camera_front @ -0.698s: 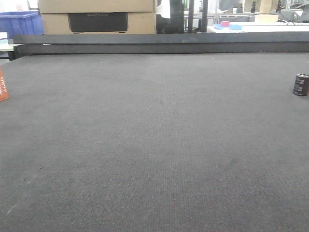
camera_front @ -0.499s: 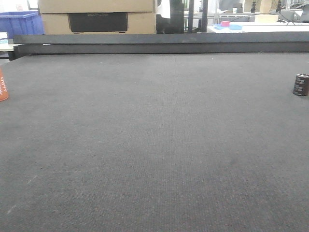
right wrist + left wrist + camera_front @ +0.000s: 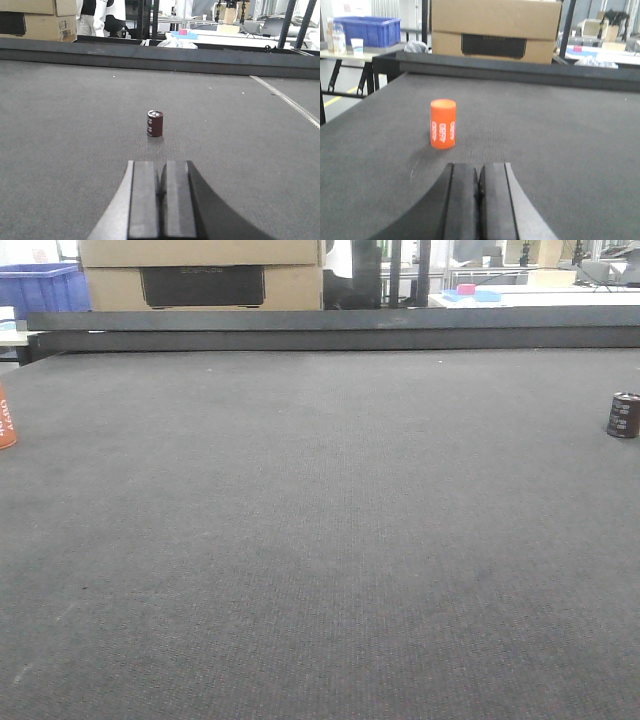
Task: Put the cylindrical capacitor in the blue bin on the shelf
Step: 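Move the right gripper down over the dark brown capacitor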
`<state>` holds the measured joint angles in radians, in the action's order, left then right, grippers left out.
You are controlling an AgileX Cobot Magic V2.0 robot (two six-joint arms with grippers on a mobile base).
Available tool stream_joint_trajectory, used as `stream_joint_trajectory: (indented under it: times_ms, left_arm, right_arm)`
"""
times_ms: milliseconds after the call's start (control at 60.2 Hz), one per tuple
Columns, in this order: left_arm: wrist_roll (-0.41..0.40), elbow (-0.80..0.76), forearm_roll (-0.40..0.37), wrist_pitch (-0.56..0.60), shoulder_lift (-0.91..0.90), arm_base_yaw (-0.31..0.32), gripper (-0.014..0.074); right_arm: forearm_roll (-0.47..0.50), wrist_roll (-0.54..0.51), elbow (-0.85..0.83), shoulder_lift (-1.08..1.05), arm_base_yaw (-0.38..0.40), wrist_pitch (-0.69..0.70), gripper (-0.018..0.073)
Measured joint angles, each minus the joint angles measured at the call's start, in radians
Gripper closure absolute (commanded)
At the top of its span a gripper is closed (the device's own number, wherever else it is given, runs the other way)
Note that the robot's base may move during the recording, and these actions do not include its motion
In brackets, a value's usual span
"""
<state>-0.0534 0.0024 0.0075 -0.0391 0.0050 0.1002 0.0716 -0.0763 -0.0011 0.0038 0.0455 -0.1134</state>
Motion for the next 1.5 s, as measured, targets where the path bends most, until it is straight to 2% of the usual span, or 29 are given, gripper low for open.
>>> stream_joint_trajectory:
  times_ms: [316, 449, 532, 615, 665, 731, 864, 931, 964, 1130, 1180, 1396, 1496]
  left_arm:
    - [0.000, 0.000, -0.001, 0.199, 0.000, 0.000, 0.0707]
    - [0.000, -0.061, -0.001, 0.177, 0.000, 0.000, 0.0707]
    - [0.000, -0.164, 0.010, 0.115, 0.005, 0.000, 0.0707]
    - [0.000, -0.277, 0.032, 0.005, 0.038, 0.000, 0.0694]
    - [0.000, -0.341, 0.047, -0.057, 0.070, 0.000, 0.0654]
    - [0.000, -0.417, 0.058, -0.120, 0.110, 0.000, 0.0572]
    - [0.000, -0.547, 0.071, -0.233, 0.216, 0.000, 0.0343]
    - [0.000, -0.597, 0.071, -0.269, 0.267, 0.000, 0.0243]
    - [0.000, -0.618, 0.072, -0.277, 0.291, 0.000, 0.0191]
    - [0.000, -0.654, 0.070, -0.294, 0.378, 0.004, 0.0015]
    - [0.000, -0.654, 0.066, -0.300, 0.391, 0.011, -0.0014]
    - [0.000, -0.654, 0.046, -0.304, 0.417, 0.046, -0.0012]
    - [0.000, -0.654, 0.040, -0.306, 0.419, 0.047, -0.0012]
  right_arm:
    - [0.000, 0.000, 0.002, 0.000, 0.000, 0.060, 0.0721]
    - [0.010, 0.000, -0.006, -0.001, 0.000, 0.147, 0.0721]
    - [0.026, 0.000, -0.083, -0.001, 0.000, 0.085, 0.0721]
    - [0.030, 0.000, -0.204, -0.004, 0.000, 0.008, 0.0701]
    - [0.032, 0.000, -0.275, -0.004, 0.000, -0.029, 0.0645]
    - [0.034, 0.000, -0.359, 0.003, 0.000, -0.061, 0.0521]
    - [0.034, 0.000, -0.492, 0.077, 0.000, -0.094, 0.0148]
    - [0.034, 0.000, -0.535, 0.136, 0.000, -0.101, 0.0018]
    - [0.034, 0.000, -0.552, 0.174, 0.000, -0.103, -0.0017]
    - [0.036, 0.000, -0.565, 0.313, 0.000, -0.093, -0.0010]
    - [0.036, 0.000, -0.565, 0.354, 0.000, -0.080, -0.0010]
    - [0.036, 0.000, -0.558, 0.533, 0.000, -0.060, -0.0010]
    - [0.036, 0.000, -0.518, 0.640, 0.000, -0.003, -0.0010]
